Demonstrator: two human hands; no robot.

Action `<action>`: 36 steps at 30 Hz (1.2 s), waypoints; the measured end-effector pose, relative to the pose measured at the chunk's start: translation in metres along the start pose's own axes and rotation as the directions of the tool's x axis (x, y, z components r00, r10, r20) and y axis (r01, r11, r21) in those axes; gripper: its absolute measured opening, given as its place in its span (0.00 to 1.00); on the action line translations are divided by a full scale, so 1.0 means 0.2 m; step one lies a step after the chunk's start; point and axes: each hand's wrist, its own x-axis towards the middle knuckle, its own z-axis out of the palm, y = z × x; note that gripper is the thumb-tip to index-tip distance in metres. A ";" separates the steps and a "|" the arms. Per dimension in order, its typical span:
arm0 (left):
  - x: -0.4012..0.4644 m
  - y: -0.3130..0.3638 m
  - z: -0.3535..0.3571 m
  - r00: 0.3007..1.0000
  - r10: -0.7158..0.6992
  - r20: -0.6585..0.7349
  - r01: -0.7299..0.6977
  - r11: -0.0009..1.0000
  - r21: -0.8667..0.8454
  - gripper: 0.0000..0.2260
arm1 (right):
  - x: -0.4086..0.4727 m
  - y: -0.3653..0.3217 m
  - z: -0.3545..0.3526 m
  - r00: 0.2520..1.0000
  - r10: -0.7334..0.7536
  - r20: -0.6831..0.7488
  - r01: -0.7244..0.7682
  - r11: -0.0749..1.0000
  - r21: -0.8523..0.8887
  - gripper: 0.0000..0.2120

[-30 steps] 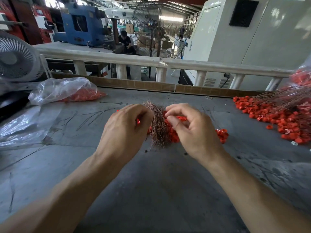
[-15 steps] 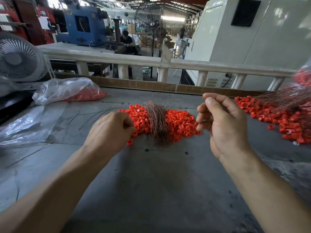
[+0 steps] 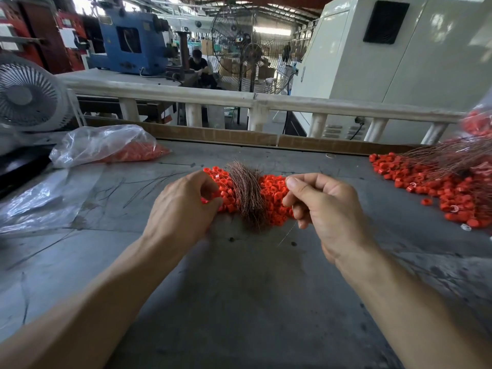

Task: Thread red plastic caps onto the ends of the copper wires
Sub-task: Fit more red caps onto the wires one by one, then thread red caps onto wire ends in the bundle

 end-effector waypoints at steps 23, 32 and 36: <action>-0.09 0.17 0.02 0.973 0.146 0.180 0.094 0.462 -0.882 0.10 | -0.09 -0.07 0.06 0.954 -0.270 0.133 0.294 0.931 -0.218 0.06; -0.09 0.15 0.02 0.964 0.183 0.194 0.090 0.464 -0.881 0.11 | -0.11 -0.07 0.07 0.945 -0.285 0.163 0.321 0.906 -0.275 0.05; -0.09 0.16 0.02 0.964 0.187 0.188 0.085 0.454 -0.887 0.10 | -0.12 -0.07 0.08 0.944 -0.279 0.178 0.324 0.886 -0.331 0.05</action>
